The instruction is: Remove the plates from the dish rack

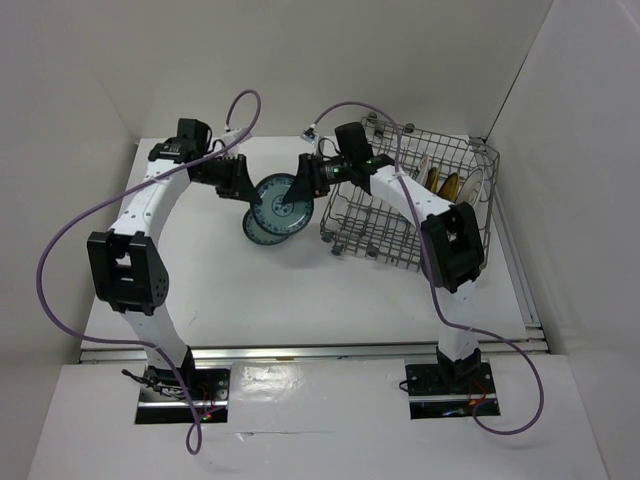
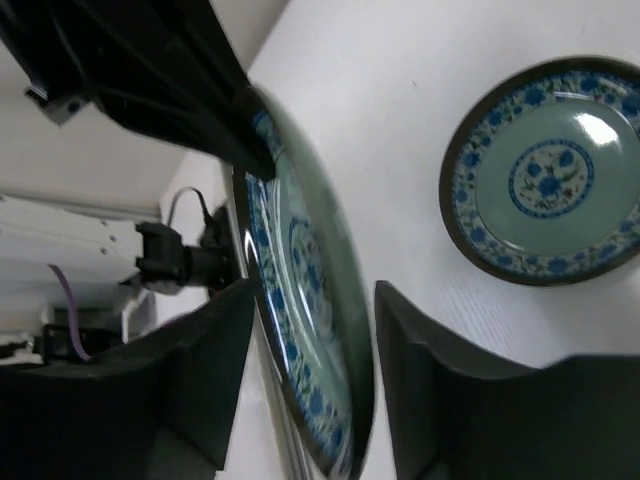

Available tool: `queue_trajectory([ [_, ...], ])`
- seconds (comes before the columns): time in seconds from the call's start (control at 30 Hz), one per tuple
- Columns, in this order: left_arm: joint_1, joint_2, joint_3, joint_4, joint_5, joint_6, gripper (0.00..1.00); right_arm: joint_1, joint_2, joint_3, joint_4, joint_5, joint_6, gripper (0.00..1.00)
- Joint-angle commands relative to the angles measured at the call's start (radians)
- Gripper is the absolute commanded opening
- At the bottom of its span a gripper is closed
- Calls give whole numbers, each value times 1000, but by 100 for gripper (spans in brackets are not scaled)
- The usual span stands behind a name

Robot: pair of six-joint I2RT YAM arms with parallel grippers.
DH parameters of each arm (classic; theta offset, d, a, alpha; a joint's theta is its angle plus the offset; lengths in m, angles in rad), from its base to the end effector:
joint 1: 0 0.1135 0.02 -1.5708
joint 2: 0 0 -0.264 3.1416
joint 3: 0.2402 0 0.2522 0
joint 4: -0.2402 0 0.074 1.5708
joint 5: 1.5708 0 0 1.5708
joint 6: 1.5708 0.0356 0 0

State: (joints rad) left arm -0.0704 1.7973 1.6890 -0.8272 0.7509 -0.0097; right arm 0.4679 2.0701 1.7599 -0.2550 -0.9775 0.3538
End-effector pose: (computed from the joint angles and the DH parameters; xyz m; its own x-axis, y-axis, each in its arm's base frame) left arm 0.3860 -0.0516 0.3234 -0.8073 0.0498 -0.5881 0.4475 0.7013 -0.5549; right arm 0.4127 0.2416 0.2773 -0.7523 -0.1631 -0.6383 -0.6571 0.2556 0.7091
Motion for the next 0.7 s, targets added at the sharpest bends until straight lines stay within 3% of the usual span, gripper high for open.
queue_trajectory([
  [0.0, 55, 28, -22, 29, -7, -42, 0, 14, -20, 55, -102, 74, -59, 61],
  [0.1, 110, 68, -31, 42, -44, -91, 0, -17, -91, 23, -170, 231, -91, 70],
  [0.2, 119, 108, -31, 51, -65, -92, 0, -55, -154, -23, -184, 334, -92, 71],
  [0.37, 119, 244, 14, 51, -71, -111, 0, -147, -242, -59, -230, 387, -102, 71],
  [0.67, 119, 376, 64, 42, -142, -102, 0, -204, -312, -99, -267, 418, -115, 71],
])
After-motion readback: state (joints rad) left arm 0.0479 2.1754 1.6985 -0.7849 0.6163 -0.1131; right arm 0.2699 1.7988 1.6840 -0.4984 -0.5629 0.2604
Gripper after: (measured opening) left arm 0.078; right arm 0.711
